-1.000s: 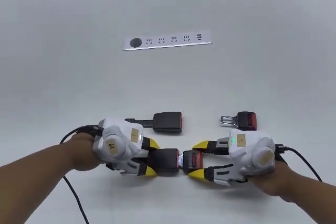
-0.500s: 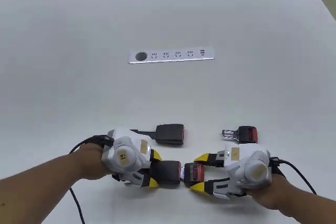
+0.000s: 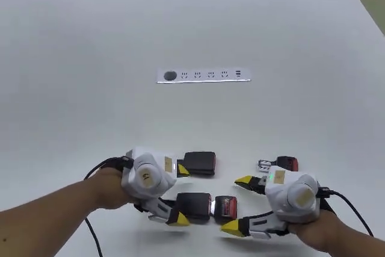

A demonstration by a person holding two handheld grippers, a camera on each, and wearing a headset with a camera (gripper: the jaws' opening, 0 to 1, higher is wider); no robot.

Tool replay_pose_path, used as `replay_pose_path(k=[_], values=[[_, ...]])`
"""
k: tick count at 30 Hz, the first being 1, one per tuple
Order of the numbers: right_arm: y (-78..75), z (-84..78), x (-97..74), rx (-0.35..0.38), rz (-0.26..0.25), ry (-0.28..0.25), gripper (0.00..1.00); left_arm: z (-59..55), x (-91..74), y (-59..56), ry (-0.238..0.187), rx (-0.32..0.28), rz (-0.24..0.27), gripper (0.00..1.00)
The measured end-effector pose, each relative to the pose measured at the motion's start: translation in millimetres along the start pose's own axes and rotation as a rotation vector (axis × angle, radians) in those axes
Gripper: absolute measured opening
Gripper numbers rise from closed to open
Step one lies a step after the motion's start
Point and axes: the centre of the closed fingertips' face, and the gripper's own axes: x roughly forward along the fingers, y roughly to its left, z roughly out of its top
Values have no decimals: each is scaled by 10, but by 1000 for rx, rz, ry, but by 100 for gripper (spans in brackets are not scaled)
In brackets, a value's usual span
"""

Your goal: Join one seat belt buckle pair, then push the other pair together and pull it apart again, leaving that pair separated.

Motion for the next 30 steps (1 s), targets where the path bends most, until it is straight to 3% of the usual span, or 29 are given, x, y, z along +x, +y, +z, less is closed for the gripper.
replay_pose_path(k=[7,12,14,18,21,26,30], values=[[-126,44,-165,2,-31,-30,65,49,-129,75,-9,-15,36,67],[-285,109,-327,16,-64,-43,68,189,-257,202,-32,-10,74,73],[-355,122,-377,20,-77,-38,70,181,-267,276,-40,-16,87,74],[-497,200,-511,14,-105,-45,71,274,-364,359,-39,-1,101,75],[-651,268,-624,9,-133,-55,73,289,-418,495,-39,12,111,75],[-842,390,-807,27,-177,-75,74,367,-429,637,-54,26,124,79],[-1019,324,-883,29,-193,-54,74,352,-356,767,-50,40,113,79]])
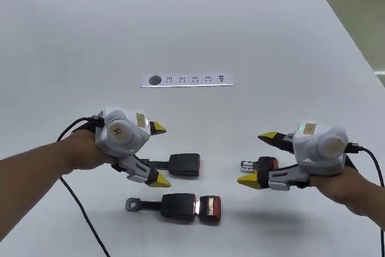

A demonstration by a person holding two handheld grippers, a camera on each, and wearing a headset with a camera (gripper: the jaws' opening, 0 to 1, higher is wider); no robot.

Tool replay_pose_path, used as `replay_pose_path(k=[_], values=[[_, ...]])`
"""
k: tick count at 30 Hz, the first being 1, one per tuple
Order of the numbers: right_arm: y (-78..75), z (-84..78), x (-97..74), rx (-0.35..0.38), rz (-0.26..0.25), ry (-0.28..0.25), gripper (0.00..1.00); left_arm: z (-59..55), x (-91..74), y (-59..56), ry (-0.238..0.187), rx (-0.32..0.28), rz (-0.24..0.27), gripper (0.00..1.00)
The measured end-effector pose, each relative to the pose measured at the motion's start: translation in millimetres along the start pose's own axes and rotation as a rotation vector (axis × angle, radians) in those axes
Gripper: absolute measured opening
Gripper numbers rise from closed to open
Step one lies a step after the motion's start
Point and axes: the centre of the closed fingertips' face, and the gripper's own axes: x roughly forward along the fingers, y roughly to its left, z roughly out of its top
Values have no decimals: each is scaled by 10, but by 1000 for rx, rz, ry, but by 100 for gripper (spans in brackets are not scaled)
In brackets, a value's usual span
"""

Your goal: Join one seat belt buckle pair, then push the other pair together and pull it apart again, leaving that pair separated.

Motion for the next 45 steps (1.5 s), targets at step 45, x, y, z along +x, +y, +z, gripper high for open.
replay_pose_path(k=[45], values=[[-217,-806,156,-65,118,180,46,-356,667,20,42,2,-129,50]])
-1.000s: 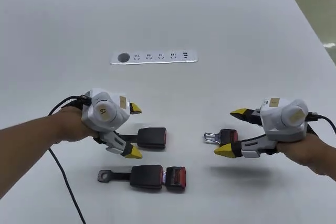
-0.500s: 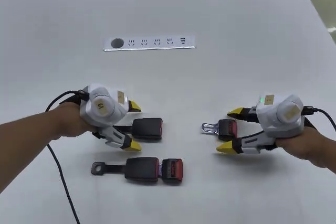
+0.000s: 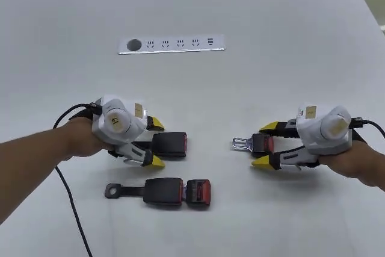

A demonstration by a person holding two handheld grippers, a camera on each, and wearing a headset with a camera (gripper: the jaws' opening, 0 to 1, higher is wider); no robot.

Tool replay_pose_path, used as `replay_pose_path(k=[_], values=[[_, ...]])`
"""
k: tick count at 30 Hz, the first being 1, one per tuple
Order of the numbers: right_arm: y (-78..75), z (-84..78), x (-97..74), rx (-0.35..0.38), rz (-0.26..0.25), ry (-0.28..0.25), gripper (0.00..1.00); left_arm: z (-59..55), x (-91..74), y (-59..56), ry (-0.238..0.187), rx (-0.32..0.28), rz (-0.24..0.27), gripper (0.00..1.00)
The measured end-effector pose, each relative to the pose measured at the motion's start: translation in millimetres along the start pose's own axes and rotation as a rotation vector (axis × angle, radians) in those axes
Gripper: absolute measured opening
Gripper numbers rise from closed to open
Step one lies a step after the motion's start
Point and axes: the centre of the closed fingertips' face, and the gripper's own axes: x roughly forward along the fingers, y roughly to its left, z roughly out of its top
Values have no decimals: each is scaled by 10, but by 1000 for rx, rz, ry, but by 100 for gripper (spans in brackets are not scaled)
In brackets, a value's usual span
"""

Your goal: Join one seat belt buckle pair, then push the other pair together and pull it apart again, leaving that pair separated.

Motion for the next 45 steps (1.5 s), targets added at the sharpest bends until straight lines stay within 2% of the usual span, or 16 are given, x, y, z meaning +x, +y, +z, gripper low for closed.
replay_pose_path(k=[6,9,24,35,40,45], values=[[-54,18,-2,-32,-14,-4,37,33,19,24,-10,0,2,41],[-46,31,-2,-40,-7,-14,37,80,33,-24,-24,18,-7,34],[-7,61,-15,-72,41,-54,36,73,37,-25,-32,12,-11,34],[14,104,-7,-77,54,-81,36,48,36,-1,-25,4,-9,34],[23,139,27,-77,60,-88,36,58,43,3,-9,23,-18,34],[19,160,83,-78,63,-93,36,65,56,4,19,65,-48,34]])
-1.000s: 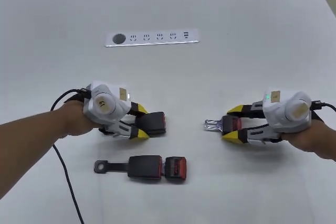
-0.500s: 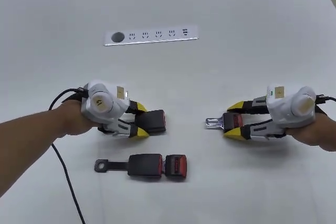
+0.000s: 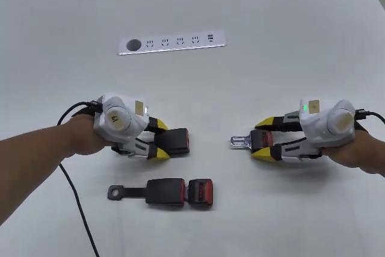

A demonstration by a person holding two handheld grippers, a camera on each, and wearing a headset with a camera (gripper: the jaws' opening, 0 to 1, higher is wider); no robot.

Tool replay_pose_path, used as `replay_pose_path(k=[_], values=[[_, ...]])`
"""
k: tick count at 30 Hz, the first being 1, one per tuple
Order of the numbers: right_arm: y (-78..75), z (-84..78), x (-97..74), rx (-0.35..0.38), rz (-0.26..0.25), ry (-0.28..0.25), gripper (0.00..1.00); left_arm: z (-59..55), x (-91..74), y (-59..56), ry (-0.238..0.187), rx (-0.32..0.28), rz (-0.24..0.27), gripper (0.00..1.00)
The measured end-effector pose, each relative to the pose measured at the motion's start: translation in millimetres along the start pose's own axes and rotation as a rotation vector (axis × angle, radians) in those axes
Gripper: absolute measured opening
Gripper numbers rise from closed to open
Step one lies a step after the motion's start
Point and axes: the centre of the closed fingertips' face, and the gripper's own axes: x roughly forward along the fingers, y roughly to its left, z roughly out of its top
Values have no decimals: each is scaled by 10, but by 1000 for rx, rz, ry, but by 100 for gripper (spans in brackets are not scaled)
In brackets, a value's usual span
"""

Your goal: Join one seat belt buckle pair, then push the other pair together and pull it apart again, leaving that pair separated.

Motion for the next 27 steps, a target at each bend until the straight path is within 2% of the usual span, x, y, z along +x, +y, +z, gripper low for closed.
replay_pose_path(k=[8,17,27], values=[[61,113,123,-4,7,-16,36,-17,10,5,6,9,-9,34],[43,174,267,0,12,-38,36,-29,13,14,9,12,-15,34],[95,334,461,6,19,-74,36,-46,20,25,15,14,-17,34]])
